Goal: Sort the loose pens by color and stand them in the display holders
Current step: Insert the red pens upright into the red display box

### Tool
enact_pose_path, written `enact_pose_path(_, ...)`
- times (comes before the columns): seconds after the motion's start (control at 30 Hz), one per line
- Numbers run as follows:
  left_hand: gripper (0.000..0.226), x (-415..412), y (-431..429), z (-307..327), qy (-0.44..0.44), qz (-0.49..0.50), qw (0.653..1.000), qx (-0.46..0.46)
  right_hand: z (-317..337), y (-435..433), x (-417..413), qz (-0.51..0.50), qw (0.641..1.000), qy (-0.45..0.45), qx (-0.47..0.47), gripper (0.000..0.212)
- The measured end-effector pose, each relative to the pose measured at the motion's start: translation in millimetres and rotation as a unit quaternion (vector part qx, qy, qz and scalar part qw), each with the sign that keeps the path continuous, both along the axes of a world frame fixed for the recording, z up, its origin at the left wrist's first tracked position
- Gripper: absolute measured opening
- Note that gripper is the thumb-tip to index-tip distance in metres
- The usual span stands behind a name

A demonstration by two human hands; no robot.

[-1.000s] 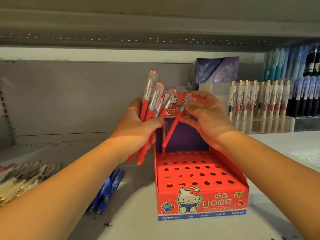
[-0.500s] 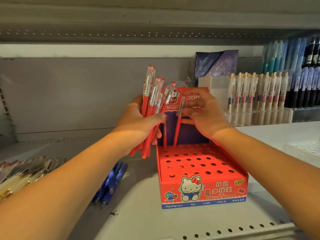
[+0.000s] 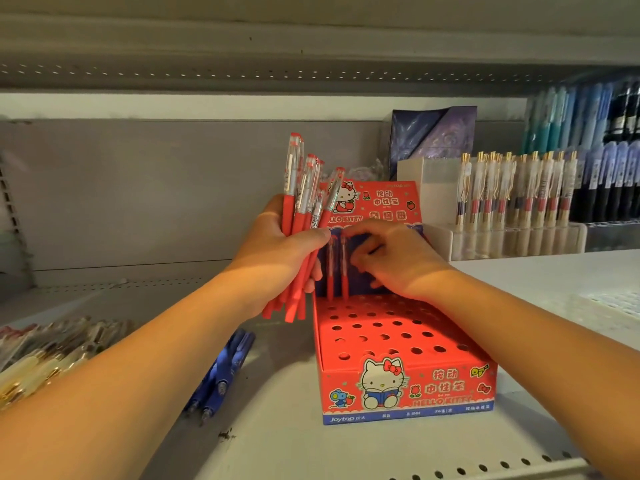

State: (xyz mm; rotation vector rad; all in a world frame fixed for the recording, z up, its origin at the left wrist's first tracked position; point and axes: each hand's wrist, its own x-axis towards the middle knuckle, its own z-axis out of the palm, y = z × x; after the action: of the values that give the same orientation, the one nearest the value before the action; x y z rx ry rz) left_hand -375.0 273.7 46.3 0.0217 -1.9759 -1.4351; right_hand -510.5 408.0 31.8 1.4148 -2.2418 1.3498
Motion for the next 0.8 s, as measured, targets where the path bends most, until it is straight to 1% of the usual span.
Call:
enact_pose_path(0.07,0.019,2,1,1,-0.001,-0.009,1.000,-0.009,5,0,3,-0.013,0.999,0.042,-0.021,0.032)
enact_pose_path(0.1,0.019,2,2,1,-0.001,-0.016,1.000,-0.013,9,-1,6,-0.008,0.998,0.042,-0.052,0.030)
enact_pose_path(0.13,0.019,3,3,2,-0.003,-0.023,1.000,-0.018,14,-1,9,0.016,0.995,0.005,-0.100,0.028)
enact_pose_path(0.17,0.018,4,4,2,-0.007,-0.030,0.999,-0.023,18,-1,14,0.057,0.984,-0.060,-0.155,0.027)
enact_pose_path(0.23,0.017,5,7,2,-0.019,-0.044,0.998,-0.033,24,-1,21,0.140,0.944,-0.180,-0.239,0.020)
enact_pose_path(0.27,0.017,5,8,2,-0.027,-0.050,0.998,-0.039,26,0,25,0.162,0.929,-0.209,-0.258,0.014)
enact_pose_path(0.4,0.014,5,13,0,-0.051,-0.056,0.996,-0.039,26,4,30,0.177,0.908,-0.256,-0.280,0.010)
enact_pose_path(0.5,0.008,6,12,3,-0.045,-0.060,0.997,-0.022,27,5,31,0.197,0.892,-0.292,-0.283,0.005)
enact_pose_path(0.6,0.010,5,8,4,-0.031,-0.040,0.999,-0.004,31,6,29,0.201,0.868,-0.324,-0.319,0.004)
enact_pose_path(0.63,0.011,4,7,4,-0.023,-0.029,0.999,0.005,32,7,28,0.189,0.865,-0.327,-0.331,0.007)
enact_pose_path(0.67,0.011,3,5,4,-0.014,-0.018,1.000,0.011,33,8,26,0.168,0.869,-0.320,-0.338,0.011)
enact_pose_path(0.73,0.011,0,1,3,-0.002,0.004,1.000,0.010,35,10,21,0.121,0.891,-0.282,-0.336,0.013)
enact_pose_path(0.8,0.011,-2,-3,3,-0.001,0.024,1.000,0.005,34,11,16,0.073,0.919,-0.220,-0.319,0.017)
